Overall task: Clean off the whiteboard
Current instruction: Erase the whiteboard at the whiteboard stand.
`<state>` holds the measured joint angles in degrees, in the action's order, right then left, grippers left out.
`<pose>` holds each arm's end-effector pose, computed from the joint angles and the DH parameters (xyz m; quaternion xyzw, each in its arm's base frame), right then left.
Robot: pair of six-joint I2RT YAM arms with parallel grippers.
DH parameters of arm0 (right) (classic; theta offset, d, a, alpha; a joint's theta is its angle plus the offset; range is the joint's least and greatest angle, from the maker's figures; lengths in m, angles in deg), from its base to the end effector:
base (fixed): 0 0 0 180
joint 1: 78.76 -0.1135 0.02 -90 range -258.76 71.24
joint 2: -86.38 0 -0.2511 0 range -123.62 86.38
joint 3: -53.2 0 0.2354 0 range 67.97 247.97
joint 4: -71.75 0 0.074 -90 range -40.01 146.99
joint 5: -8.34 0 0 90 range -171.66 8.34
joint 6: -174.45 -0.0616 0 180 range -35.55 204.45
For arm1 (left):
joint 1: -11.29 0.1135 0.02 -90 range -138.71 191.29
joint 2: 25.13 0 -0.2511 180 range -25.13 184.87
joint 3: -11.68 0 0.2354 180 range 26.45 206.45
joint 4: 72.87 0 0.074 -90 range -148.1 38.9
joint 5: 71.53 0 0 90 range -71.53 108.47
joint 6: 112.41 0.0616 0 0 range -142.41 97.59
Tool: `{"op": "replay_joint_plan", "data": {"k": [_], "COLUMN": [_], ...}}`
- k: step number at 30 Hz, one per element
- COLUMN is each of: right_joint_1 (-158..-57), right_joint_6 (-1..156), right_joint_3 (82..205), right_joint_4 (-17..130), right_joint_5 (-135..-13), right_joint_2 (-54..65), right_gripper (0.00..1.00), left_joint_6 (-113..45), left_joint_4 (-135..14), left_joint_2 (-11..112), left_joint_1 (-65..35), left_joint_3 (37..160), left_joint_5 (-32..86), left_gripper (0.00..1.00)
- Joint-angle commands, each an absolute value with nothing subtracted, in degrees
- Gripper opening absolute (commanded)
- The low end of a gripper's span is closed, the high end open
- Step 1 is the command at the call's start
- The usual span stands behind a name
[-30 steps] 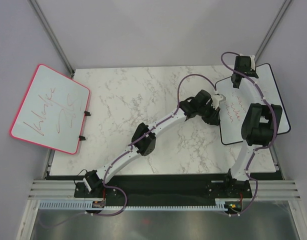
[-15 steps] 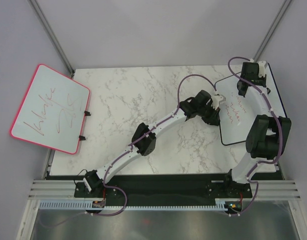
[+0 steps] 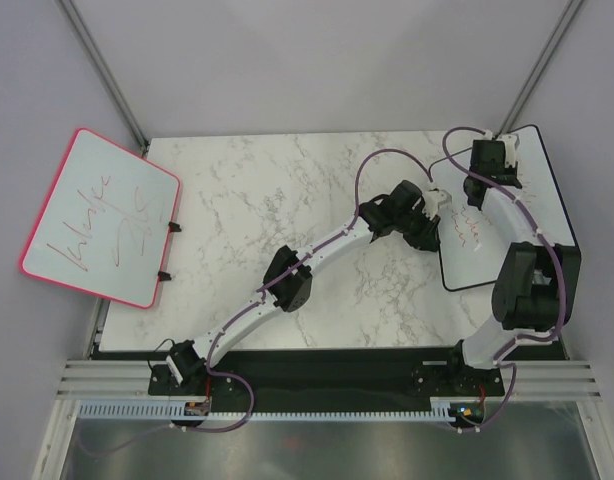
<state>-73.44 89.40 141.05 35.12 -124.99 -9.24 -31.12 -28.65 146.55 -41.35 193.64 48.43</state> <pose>0.3572 -0.0757 0.2484 0.1458 0.8563 -0.3712 0.3282 0.3431 -0.5001 0.1207 0.4316 0.7454 -0.4278 0.2740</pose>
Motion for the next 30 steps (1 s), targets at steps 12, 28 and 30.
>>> {"op": "replay_joint_plan", "data": {"k": [12,28,30], "right_joint_1": [-67.33,-69.38,-68.05], "right_joint_6": [85.15,79.97,78.66], "right_joint_3": [137.41,130.55,129.41], "right_joint_4": [35.98,33.26,33.60], "right_joint_5": [-124.02,-124.02,-123.58], "right_joint_2": [-3.97,3.13,6.03], "right_gripper": [0.00,0.00,0.00], "left_joint_6": [-35.95,-35.77,-35.69], "left_joint_4": [-24.26,-24.18,-24.18], "left_joint_2": [147.67,147.75,147.75], "left_joint_1": [-40.56,-40.74,-40.83], "left_joint_3": [194.76,194.94,194.85], "left_joint_5": [45.54,45.37,45.28], "left_gripper": [0.02,0.02,0.02]}}
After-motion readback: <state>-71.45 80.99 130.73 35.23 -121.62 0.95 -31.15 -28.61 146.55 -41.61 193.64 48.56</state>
